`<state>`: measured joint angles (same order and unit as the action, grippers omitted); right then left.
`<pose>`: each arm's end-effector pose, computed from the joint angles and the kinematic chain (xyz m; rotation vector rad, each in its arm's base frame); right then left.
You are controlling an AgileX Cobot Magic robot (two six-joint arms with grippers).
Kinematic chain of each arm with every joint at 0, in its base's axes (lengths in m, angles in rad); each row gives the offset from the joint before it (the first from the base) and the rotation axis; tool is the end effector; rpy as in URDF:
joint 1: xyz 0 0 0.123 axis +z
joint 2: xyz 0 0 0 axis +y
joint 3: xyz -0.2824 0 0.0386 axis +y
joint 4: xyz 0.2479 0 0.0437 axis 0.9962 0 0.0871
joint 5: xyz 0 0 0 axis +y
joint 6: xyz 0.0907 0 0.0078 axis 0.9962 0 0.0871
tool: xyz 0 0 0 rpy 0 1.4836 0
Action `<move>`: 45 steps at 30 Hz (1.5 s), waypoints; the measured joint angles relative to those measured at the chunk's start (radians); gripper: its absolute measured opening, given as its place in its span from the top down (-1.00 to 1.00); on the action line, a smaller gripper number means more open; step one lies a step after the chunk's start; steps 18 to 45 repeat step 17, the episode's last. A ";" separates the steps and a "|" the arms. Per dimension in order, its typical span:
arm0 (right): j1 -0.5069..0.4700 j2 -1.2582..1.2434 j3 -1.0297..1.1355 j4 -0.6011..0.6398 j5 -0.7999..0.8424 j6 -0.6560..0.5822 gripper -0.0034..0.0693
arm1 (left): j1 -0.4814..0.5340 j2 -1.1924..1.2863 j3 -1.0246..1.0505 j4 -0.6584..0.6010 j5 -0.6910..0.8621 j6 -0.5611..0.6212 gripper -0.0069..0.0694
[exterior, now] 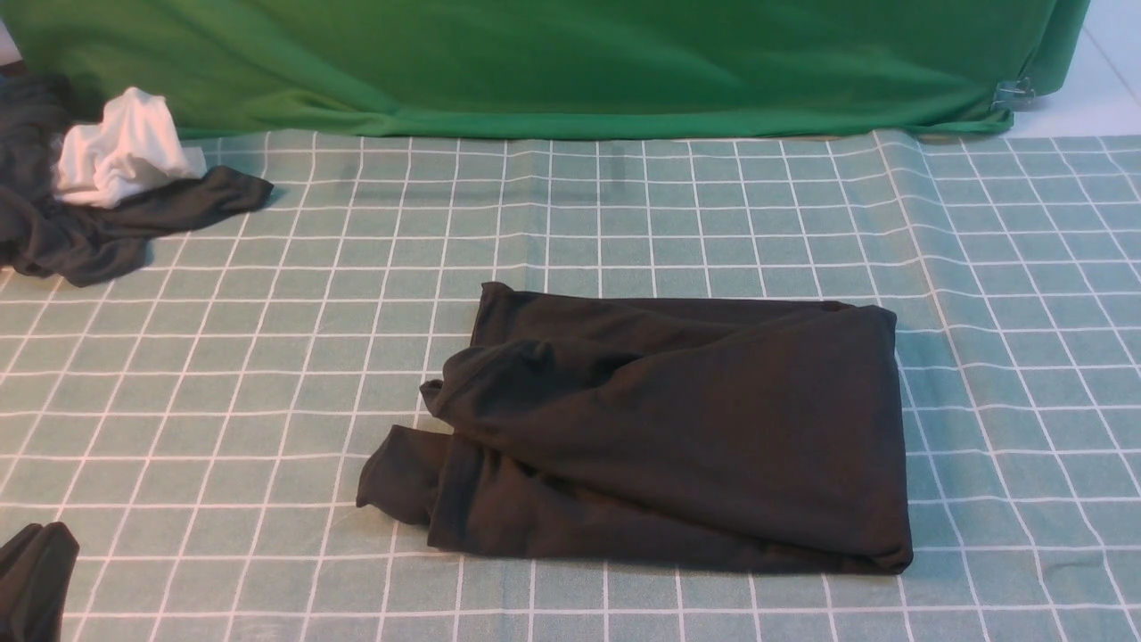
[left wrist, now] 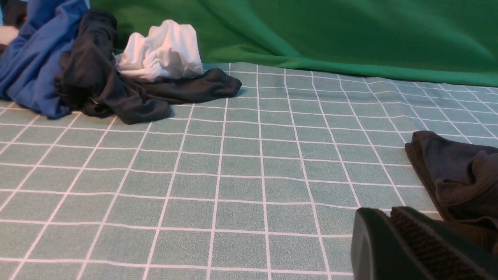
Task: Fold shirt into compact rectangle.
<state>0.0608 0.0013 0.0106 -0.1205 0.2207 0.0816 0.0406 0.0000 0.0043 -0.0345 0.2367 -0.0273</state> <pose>0.0561 0.0010 0.1895 -0.0634 1.7134 -0.0042 0.0556 0.0015 0.1902 -0.0815 1.7226 -0.0219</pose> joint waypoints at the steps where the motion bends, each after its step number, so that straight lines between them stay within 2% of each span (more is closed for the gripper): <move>1: 0.000 0.000 0.000 0.000 0.000 0.000 0.25 | 0.000 0.000 0.000 0.000 0.000 0.000 0.78; 45: 0.000 0.000 0.000 0.000 0.000 0.000 0.25 | 0.000 0.000 0.000 0.007 0.000 0.000 0.78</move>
